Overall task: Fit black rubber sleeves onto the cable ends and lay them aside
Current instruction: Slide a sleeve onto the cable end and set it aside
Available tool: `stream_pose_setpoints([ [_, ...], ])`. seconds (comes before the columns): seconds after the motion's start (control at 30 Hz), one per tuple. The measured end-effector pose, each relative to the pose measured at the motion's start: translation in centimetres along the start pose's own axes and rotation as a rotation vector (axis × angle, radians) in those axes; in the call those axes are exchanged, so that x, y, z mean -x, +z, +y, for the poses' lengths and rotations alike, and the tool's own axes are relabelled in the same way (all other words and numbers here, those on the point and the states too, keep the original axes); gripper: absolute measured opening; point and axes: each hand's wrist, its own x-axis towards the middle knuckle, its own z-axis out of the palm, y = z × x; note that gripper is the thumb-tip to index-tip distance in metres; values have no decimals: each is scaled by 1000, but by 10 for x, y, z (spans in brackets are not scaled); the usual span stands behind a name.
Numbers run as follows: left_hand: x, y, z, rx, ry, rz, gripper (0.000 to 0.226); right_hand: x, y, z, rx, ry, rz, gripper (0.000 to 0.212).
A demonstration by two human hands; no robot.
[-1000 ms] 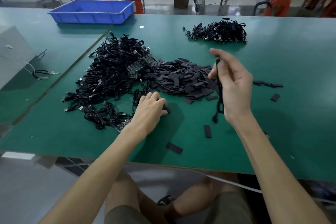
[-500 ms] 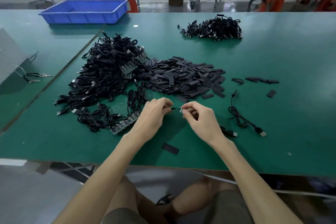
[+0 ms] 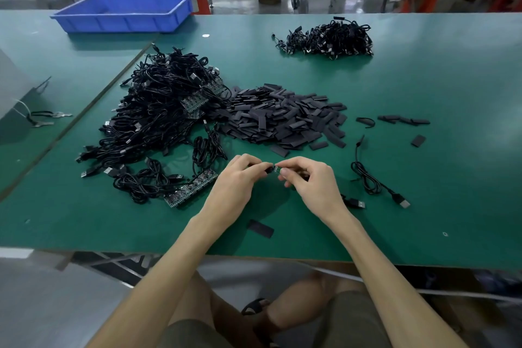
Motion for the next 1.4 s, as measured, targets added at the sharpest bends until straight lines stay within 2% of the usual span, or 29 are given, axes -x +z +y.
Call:
stream_pose_setpoints([
  [0.43, 1, 3, 0, -53, 54, 40, 25, 0, -1, 1, -103, 51, 1, 5],
  [0.7, 4, 2, -1, -75, 81, 30, 31, 2, -1, 3, -89, 48, -32, 3],
  [0.87, 5, -1, -1, -88, 145, -16, 43, 1, -1, 3, -47, 45, -60, 11],
  [1.4, 5, 6, -6, -82, 167, 2, 41, 0, 0, 3, -79, 94, -65, 11],
])
